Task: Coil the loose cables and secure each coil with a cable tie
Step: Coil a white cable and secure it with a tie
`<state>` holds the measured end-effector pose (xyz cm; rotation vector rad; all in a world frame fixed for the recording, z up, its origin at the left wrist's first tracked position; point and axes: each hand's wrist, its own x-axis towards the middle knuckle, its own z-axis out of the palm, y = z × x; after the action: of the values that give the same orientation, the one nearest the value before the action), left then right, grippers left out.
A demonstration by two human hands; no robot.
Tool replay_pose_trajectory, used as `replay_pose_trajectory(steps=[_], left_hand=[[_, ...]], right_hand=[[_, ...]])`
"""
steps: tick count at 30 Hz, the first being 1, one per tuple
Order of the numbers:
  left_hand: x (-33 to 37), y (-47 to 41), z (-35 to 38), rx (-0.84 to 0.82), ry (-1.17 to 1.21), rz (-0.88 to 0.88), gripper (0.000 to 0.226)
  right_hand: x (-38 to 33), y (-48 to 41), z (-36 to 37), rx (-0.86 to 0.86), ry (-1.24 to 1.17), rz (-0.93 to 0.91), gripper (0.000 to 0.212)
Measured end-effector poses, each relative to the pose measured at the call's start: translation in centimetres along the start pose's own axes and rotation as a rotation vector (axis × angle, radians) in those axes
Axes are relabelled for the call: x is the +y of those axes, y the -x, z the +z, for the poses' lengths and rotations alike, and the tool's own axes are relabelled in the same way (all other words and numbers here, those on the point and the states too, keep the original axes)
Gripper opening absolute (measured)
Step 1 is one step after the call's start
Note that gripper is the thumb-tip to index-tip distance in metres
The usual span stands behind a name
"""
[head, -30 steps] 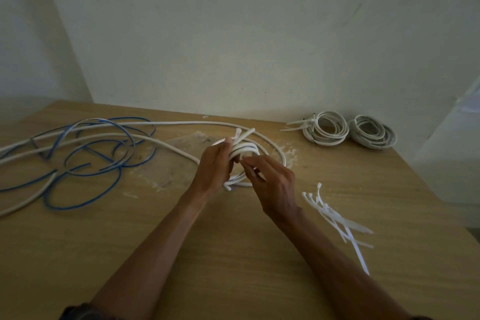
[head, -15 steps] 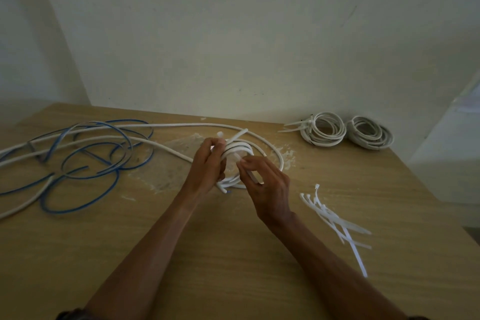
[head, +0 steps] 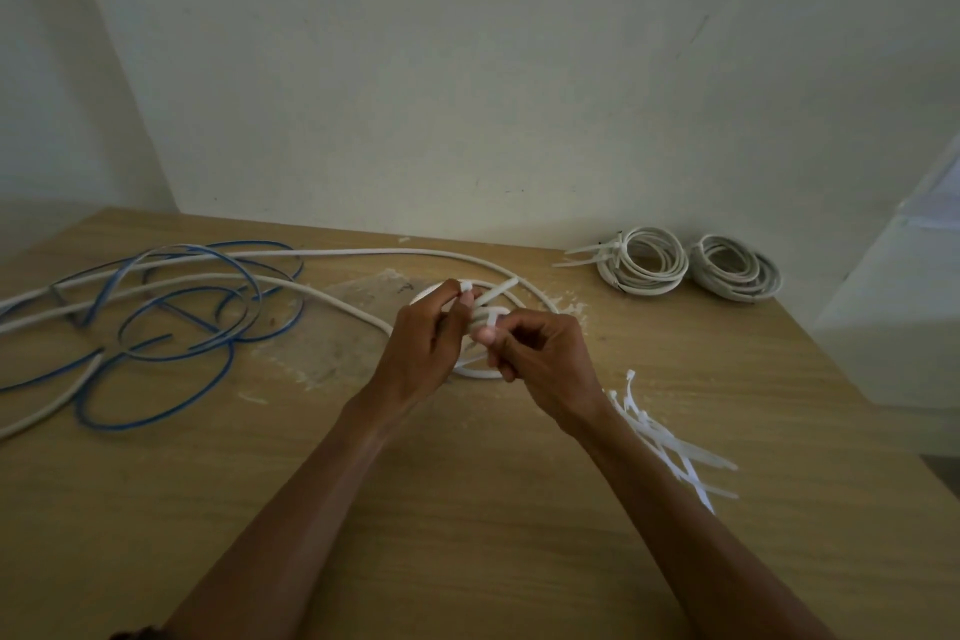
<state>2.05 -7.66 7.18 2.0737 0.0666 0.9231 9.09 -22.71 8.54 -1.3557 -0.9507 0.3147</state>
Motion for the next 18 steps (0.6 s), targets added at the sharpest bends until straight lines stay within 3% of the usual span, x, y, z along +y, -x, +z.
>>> replay_pose_trajectory(steps=[2, 12, 15, 18], left_hand=[[-0.2, 0.1, 0.2, -0.029, -0.025, 0.008, 0.025], [-0.4, 0.6, 0.6, -0.051, -0.041, 0.040, 0.026], [-0.6, 0.2, 0.5, 0.007, 0.019, -0.031, 0.026], [-0.7, 0.1, 0.0, 0.068, 0.151, -0.139, 0.032]], right_hand=[[-0.2, 0.0, -0.1, -0.001, 0.022, 0.038, 0.022], [-0.4, 0.0, -0.3, 0.024, 0.120, 0.132, 0.023], [-0.7, -0.3, -0.8, 0.114, 0.080, 0.024, 0.014], [-0.2, -0.4, -1.0, 0.198, -0.022, 0.049, 0.018]])
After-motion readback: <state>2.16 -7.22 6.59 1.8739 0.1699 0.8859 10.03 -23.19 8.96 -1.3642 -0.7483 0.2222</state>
